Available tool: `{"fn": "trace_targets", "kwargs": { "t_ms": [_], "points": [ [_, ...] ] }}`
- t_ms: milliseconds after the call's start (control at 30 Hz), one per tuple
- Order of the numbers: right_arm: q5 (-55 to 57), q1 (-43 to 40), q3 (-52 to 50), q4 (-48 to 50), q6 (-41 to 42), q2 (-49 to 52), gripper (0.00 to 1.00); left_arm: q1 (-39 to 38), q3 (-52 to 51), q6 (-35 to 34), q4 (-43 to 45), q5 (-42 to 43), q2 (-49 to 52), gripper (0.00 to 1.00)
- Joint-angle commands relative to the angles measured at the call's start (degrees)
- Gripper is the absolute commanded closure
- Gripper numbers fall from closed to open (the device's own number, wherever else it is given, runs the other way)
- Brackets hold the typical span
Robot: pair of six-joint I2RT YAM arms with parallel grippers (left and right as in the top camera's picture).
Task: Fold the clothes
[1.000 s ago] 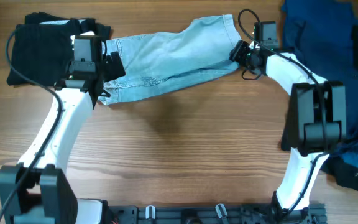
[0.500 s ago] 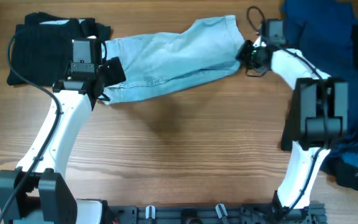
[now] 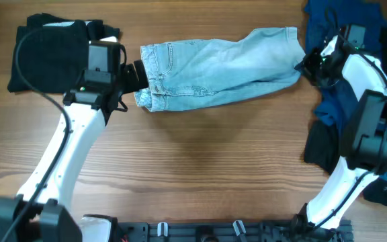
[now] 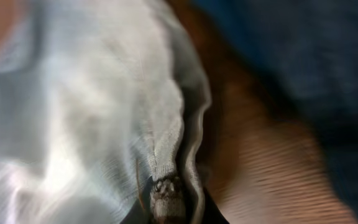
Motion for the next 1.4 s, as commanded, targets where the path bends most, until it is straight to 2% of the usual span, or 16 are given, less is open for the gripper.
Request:
{"fn": "trace_targets", "kwargs": {
  "t_ms": [0,267,467,667,867,1000,1267,1300,1333,1367],
  "points": [
    [-9.99,1.73,1.01,0.15,-9.92,-6.64,0.96,0.00,-0.02,-2.21,1.25,0.63,-4.98,0.00],
    [-10.25,14.43,1.01,-1.79,-19.89,-13.25,0.96,3.65,-0.02,-2.25,2.56,0.66,-11.17,0.00],
    [0.52,28.87,0.98,0.07,-20.24,-12.66,0.96,6.03,-0.02,-2.45,2.27,0.66,-12.68,0.00],
    [3.28,39.54,0.98,7.50,-19.74,-10.23,0.96,6.40,-0.02,-2.43,2.32,0.66,-12.76,0.00],
    [3.67,43.93,0.98,14.86,-16.72,-4.81,0.94,6.40,-0.04,-2.40,2.03,0.63,-12.76,0.00],
    [1.33,44.57,0.98,16.50,-16.59,-2.21,0.84,6.40,-0.04,-2.40,1.86,0.63,-12.76,0.00],
    [-1.55,46.01,0.98,17.90,-16.92,-1.88,0.84,6.40,-0.04,-2.43,1.92,0.63,-12.76,0.00],
    [-1.55,47.56,0.98,19.34,-16.96,-1.88,0.64,6.40,-0.04,-2.43,1.92,0.63,-12.76,0.00],
    [-1.55,47.93,0.98,19.80,-16.96,-1.88,0.54,6.40,-0.04,-2.43,1.92,0.63,-12.76,0.00],
    [-1.57,48.37,0.98,20.35,-17.05,-1.88,0.49,6.40,-0.04,-2.43,1.92,0.63,-12.76,0.00]
  ]
}}
